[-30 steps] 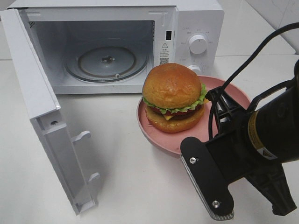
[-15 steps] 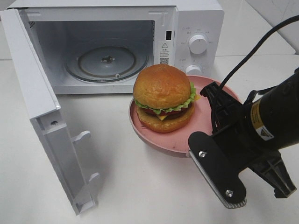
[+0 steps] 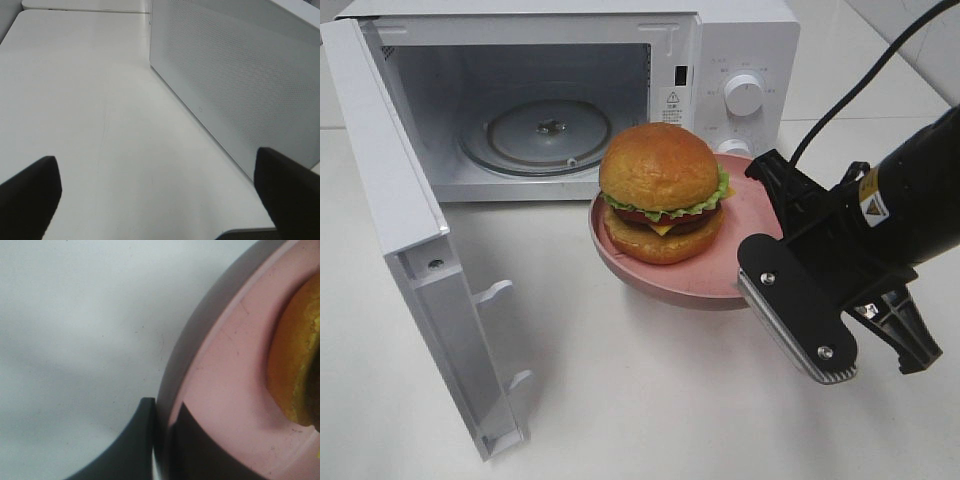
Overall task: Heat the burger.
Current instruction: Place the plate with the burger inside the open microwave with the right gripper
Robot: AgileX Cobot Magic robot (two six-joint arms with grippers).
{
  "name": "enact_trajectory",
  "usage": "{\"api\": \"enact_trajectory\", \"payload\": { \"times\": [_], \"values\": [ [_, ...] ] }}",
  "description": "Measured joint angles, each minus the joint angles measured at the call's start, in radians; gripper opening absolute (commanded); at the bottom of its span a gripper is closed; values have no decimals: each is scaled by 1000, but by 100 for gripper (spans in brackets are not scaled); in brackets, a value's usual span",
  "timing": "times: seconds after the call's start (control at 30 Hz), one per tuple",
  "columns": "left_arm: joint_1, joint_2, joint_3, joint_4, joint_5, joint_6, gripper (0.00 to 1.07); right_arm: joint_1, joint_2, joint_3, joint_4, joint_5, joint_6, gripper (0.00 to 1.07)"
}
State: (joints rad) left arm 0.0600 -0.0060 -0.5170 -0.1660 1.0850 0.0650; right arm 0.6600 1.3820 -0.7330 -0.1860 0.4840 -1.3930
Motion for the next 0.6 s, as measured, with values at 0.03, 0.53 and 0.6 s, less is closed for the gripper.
{"api": "enact_trajectory", "payload": {
  "times": [0.03, 0.53, 0.6],
  "values": [
    [0, 0, 0, 0, 0, 0, 101, 0, 0, 0, 0, 0, 0, 0],
    [0, 0, 0, 0, 0, 0, 101, -3, 130, -109, 22, -49, -41, 0],
    [0, 0, 0, 0, 0, 0, 101, -3, 143, -124, 24, -66, -42, 0]
  ]
}}
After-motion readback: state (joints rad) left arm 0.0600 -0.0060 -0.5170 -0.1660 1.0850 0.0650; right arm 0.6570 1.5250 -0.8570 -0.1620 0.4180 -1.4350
